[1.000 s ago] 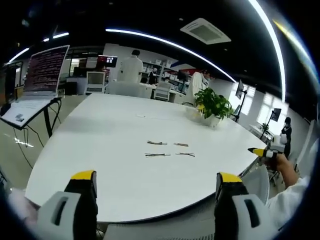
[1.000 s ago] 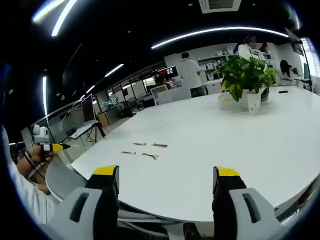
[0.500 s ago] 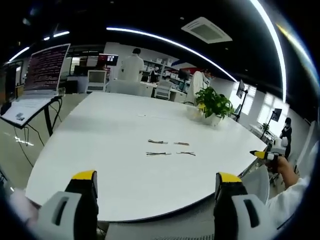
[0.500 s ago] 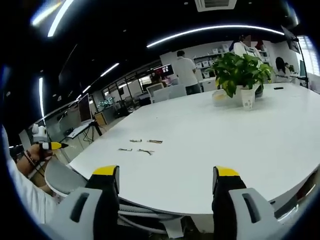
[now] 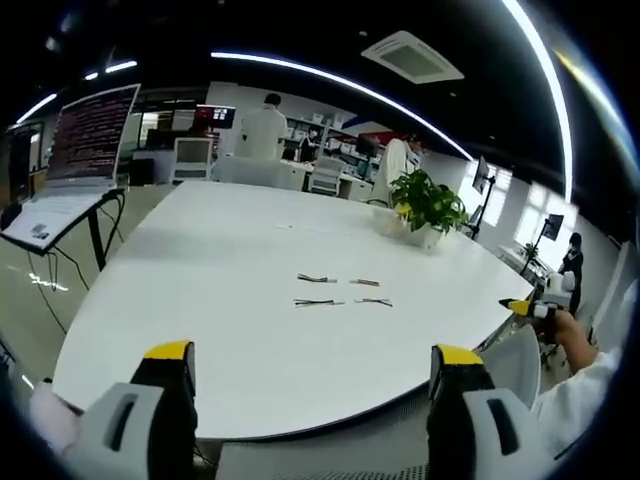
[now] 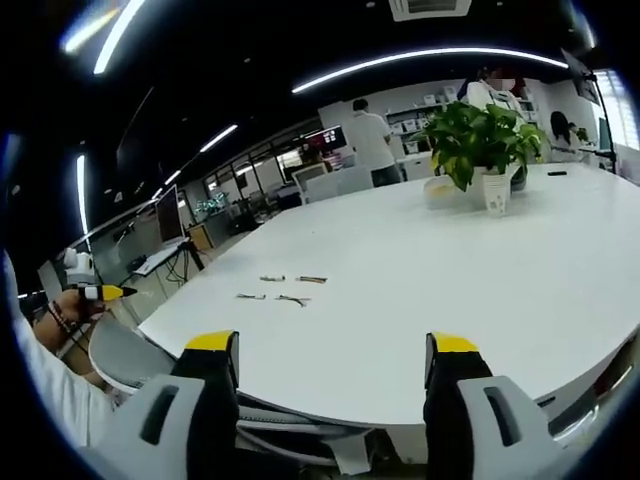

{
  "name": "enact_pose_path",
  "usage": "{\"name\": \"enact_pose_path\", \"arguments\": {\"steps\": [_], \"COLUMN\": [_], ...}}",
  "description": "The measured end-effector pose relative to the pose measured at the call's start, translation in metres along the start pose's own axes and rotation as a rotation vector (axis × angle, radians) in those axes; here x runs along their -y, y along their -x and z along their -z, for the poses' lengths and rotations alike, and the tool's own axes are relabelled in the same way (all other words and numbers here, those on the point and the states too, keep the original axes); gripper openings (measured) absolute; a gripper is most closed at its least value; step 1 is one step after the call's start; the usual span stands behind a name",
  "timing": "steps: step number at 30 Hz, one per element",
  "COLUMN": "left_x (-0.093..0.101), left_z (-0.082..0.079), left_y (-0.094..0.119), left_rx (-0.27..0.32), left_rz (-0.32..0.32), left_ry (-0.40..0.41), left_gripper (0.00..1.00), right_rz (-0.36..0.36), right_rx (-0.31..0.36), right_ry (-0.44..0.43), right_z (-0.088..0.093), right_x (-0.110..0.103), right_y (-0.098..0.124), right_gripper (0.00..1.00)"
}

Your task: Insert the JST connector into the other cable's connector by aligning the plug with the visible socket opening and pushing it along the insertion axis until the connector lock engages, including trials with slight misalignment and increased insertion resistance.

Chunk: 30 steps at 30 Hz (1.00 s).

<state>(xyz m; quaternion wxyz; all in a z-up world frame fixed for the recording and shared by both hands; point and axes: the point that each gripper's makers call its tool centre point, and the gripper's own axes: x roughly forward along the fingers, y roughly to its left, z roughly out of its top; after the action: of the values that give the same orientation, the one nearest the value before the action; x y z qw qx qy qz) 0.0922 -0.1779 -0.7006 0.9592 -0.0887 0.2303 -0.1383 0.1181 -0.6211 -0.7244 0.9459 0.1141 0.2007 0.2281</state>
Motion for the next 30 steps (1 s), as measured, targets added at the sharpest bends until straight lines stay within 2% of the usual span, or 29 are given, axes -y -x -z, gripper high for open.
{"name": "enact_pose_path", "arguments": {"steps": [22, 25, 30], "left_x": [-0.012, -0.018, -0.022], "left_z": [-0.001, -0.002, -0.011], "left_y": [0.006, 0.007, 0.005], "left_rx": [-0.020, -0.030, -0.033], "left_rz": [-0.018, -0.040, -0.040], "left_ry": [0.005, -0.009, -0.002], "left_gripper": [0.96, 0.96, 0.96], "right_rz": [-0.023, -0.022, -0.024], "right_rx": [-0.033, -0.033, -0.042], "right_ry": [-0.014, -0.017, -0.022], "right_z": [0.005, 0.002, -0.002], "right_x": [-0.011, -0.011, -0.013], "right_y": [-0.017, -0.021, -0.030], "right_gripper": [0.74, 0.74, 0.74]}}
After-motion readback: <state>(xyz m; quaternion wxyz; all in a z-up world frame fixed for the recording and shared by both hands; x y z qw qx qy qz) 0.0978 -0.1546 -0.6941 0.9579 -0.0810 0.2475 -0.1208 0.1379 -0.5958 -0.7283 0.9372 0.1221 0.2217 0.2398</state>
